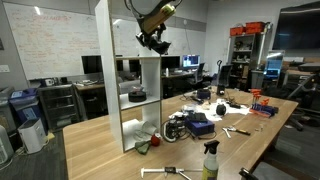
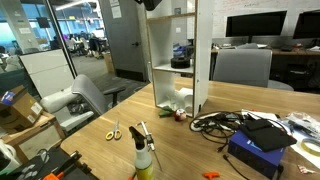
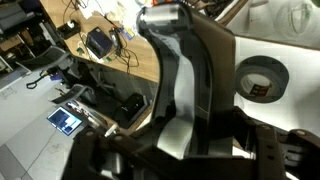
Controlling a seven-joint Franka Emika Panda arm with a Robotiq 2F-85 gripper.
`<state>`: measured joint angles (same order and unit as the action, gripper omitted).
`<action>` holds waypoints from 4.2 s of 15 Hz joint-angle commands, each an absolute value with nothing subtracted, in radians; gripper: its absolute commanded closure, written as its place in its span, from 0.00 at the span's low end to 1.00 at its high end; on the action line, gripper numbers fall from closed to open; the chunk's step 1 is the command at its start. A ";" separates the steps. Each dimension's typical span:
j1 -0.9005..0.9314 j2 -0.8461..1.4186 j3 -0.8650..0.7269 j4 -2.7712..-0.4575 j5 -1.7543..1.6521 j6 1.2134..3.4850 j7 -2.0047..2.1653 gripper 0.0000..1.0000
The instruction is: Put the seal tape on the topmost shelf
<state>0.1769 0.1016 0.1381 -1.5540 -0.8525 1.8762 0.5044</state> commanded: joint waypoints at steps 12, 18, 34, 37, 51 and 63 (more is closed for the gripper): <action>0.190 0.519 0.029 -1.096 -1.109 2.122 0.600 0.60; 0.185 0.586 0.014 -0.980 -1.123 2.118 0.572 0.60; 0.148 0.695 0.036 -0.786 -1.000 2.022 0.475 0.10; 0.145 0.718 0.038 -0.740 -0.970 1.976 0.444 0.00; 0.098 0.735 0.097 -0.717 -0.729 1.702 0.416 0.00; 0.111 0.606 0.124 -0.737 -0.665 1.508 0.424 0.00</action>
